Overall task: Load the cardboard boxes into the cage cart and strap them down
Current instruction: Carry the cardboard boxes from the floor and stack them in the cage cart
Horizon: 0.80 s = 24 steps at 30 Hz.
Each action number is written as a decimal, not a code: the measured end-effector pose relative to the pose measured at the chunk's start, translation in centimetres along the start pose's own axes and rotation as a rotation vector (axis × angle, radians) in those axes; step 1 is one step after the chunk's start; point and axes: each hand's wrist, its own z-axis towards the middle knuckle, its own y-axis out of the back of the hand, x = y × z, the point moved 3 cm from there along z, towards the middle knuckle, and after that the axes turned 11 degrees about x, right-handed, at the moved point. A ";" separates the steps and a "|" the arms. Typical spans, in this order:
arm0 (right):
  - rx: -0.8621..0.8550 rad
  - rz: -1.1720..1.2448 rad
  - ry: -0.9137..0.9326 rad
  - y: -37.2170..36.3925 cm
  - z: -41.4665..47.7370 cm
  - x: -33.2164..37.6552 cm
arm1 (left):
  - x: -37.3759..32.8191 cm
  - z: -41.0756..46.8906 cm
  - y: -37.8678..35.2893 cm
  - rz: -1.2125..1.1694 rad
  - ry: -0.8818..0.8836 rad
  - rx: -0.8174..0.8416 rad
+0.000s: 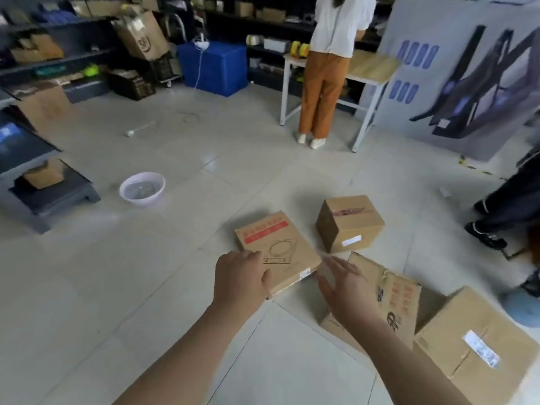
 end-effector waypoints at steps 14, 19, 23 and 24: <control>-0.073 0.078 -0.339 7.2 10.4 -18.0 | -15.1 20.9 -2.5 0.077 -0.257 0.090; -0.053 0.083 -0.387 9.7 16.3 -23.3 | -19.1 28.0 -2.7 0.078 -0.254 0.100; -0.034 0.126 -0.443 10.2 21.1 -26.2 | -20.9 33.6 -2.6 0.111 -0.282 0.117; -0.031 0.134 -0.454 10.1 22.3 -26.7 | -21.3 35.2 -2.6 0.113 -0.288 0.117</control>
